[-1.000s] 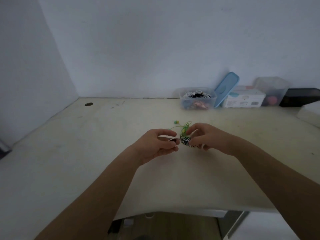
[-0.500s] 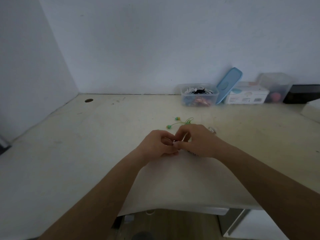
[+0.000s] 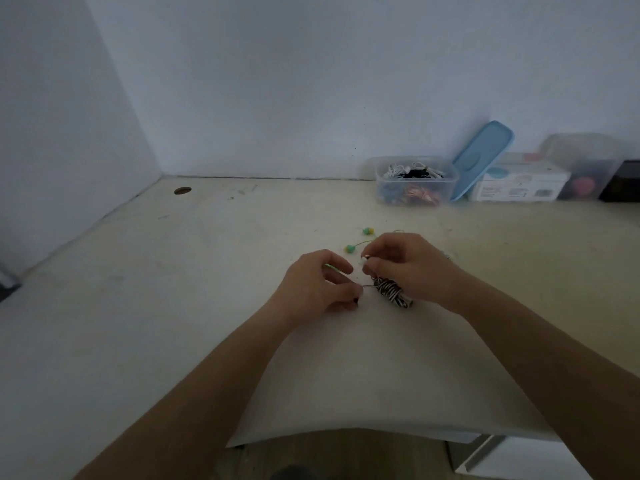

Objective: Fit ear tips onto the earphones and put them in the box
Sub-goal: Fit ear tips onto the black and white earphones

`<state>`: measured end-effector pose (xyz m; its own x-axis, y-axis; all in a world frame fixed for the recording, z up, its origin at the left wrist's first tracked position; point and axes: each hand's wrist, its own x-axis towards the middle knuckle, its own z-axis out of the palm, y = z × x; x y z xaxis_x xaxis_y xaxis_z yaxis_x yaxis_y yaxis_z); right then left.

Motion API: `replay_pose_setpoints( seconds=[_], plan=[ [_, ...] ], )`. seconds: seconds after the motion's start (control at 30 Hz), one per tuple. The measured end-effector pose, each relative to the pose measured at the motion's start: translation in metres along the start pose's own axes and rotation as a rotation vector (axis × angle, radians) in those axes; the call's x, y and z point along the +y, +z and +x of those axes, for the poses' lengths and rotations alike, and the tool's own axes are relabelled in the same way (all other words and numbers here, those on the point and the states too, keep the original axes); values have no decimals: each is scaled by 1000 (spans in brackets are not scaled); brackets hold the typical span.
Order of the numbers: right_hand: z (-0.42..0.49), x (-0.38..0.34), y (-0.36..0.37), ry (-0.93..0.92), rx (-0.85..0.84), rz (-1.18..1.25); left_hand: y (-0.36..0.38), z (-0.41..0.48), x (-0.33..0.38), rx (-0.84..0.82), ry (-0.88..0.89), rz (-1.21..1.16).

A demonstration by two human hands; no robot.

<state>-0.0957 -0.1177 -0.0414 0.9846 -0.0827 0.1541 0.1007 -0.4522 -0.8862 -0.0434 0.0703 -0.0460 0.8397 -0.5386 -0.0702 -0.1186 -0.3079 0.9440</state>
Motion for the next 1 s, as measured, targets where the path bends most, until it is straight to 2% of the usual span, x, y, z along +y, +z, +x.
replay_pose_setpoints(
  seconds=[0.07, 0.17, 0.3, 0.43, 0.57, 0.83, 1.0],
  plan=[
    [2, -2, -1, 49, 25, 198, -12, 2, 2, 48, 10, 2],
    [8, -3, -2, 80, 43, 335, -37, 8, 3, 181, 44, 54],
    [16, -11, -1, 126, 68, 515, -62, 23, -5, 311, 64, 276],
    [27, -16, -1, 159, 54, 662, -65, 36, -7, 176, 72, 531],
    [36, -15, -7, 175, 93, 747, -53, 41, -6, 112, 99, 646],
    [35, -3, -4, 156, 40, 713, -44, 44, -10, 156, 126, 772],
    [33, 2, 10, 38, 21, 391, -40, 40, -10, 198, 173, 814]
  ],
)
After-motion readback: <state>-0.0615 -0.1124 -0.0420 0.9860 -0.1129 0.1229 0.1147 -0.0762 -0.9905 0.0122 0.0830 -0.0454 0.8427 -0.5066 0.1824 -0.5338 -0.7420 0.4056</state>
